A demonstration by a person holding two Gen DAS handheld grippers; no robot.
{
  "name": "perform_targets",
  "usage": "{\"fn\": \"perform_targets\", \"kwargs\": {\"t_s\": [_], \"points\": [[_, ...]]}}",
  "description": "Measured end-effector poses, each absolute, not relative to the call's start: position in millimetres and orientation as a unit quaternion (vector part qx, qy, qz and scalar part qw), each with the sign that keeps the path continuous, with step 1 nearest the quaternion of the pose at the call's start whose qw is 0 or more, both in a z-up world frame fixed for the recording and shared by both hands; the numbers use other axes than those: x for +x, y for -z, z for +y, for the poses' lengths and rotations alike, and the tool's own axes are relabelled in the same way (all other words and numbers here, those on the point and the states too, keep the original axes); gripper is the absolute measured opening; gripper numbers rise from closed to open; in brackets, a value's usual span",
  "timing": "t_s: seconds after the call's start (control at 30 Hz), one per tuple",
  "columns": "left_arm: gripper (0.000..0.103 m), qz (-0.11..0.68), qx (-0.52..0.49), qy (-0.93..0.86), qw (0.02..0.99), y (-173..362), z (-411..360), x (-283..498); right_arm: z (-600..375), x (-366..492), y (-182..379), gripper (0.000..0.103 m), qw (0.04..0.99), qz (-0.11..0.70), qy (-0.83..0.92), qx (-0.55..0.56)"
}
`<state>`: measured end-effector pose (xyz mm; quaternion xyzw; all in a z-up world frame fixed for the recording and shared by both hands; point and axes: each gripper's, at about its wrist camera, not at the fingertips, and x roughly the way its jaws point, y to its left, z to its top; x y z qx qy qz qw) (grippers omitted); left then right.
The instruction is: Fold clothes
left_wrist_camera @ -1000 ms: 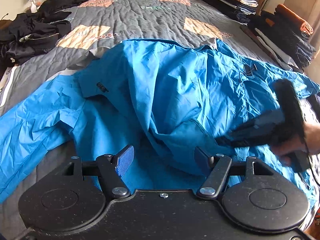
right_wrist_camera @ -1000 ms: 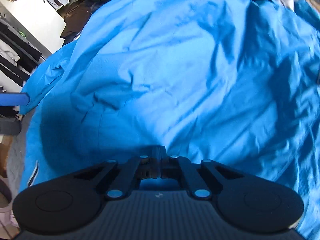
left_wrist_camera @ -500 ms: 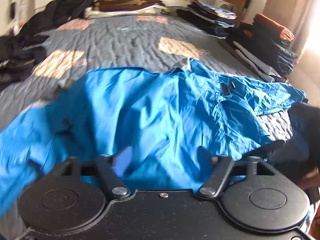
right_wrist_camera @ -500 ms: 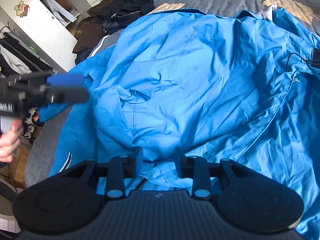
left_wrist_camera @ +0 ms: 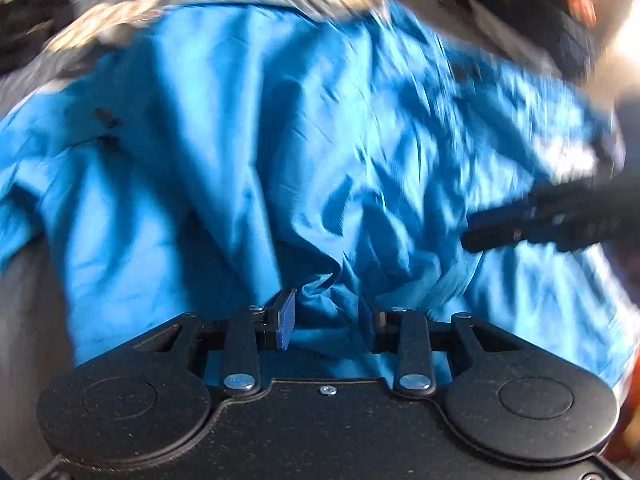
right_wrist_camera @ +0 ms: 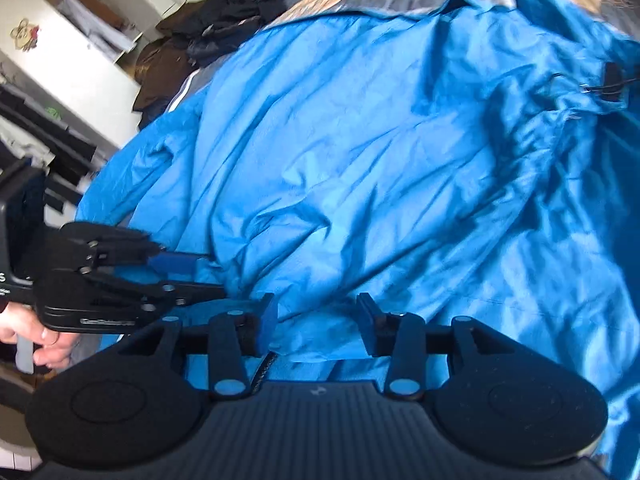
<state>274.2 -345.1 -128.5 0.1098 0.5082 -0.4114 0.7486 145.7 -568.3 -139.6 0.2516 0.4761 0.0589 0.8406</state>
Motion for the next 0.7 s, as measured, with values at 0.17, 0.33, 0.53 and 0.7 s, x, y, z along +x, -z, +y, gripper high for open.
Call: {"fn": "perform_targets", "kwargs": {"t_s": [0.17,0.33,0.53,0.7], "points": [[0.045,0.499,0.042,0.372,0.781,108.3,-320.0,289.6,-585.6,148.1,136.8,0.046,0.847,0.460,-0.014,0.267],[0.046,0.482,0.084,0.375,0.787,103.5,-338.6,289.1,-575.7,175.4,135.0,0.048,0.853,0.448,-0.019,0.266],[0.046,0.503,0.103,0.389,0.765,123.1,-349.2,280.7,-554.3,217.4,142.1,0.053,0.858,0.437,-0.046,0.267],[0.046,0.511,0.112,0.388,0.759,134.3,-351.2,275.6,-566.7,236.1,167.3,0.053,0.845,0.427,-0.032,0.320]]}}
